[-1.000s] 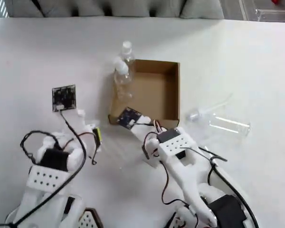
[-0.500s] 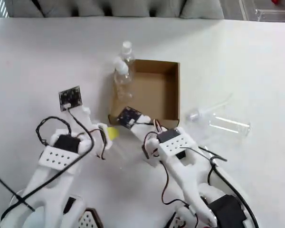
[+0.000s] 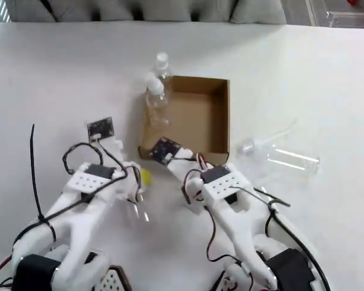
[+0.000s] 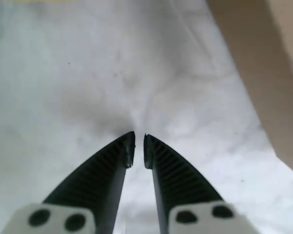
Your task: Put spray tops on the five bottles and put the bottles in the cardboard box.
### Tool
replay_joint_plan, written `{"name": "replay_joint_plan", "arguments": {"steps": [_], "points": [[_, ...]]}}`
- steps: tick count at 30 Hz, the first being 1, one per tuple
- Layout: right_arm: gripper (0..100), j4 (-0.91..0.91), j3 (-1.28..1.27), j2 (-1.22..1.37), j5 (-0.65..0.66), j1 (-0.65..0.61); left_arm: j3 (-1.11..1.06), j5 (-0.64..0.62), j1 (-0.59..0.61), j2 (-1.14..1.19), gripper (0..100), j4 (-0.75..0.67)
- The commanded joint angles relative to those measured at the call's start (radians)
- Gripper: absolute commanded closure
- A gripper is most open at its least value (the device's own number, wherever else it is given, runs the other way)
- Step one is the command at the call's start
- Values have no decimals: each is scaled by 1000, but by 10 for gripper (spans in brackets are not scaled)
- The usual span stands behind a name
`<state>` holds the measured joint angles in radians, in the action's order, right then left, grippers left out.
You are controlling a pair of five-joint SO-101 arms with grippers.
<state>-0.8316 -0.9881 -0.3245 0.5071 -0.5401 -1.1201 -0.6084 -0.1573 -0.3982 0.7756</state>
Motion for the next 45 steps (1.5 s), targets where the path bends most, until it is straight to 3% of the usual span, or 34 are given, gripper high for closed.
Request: {"name": "replay_joint_plan", "arguments": {"steps": [1,4,7,13,20,25,31,33,45], "points": [[982,12,8,-19,9,12,46,-9,-2,1,730,-6],[982,12,8,-19,8,12,46,-5,-2,1,819,11],[982,12,8,-19,6,12,48,-2,-1,-1,980,11],[982,13,8,-19,6,13,78,66,65,-1,979,34],[982,15,8,-19,6,13,238,213,246,7,980,284],[982,15,6,-19,5,12,236,342,259,12,917,293],[982,13,6,-19,5,12,170,370,260,12,631,244],[982,13,6,-19,6,12,170,370,259,12,579,247],[982,13,6,-19,9,10,187,367,229,12,702,313]]}}
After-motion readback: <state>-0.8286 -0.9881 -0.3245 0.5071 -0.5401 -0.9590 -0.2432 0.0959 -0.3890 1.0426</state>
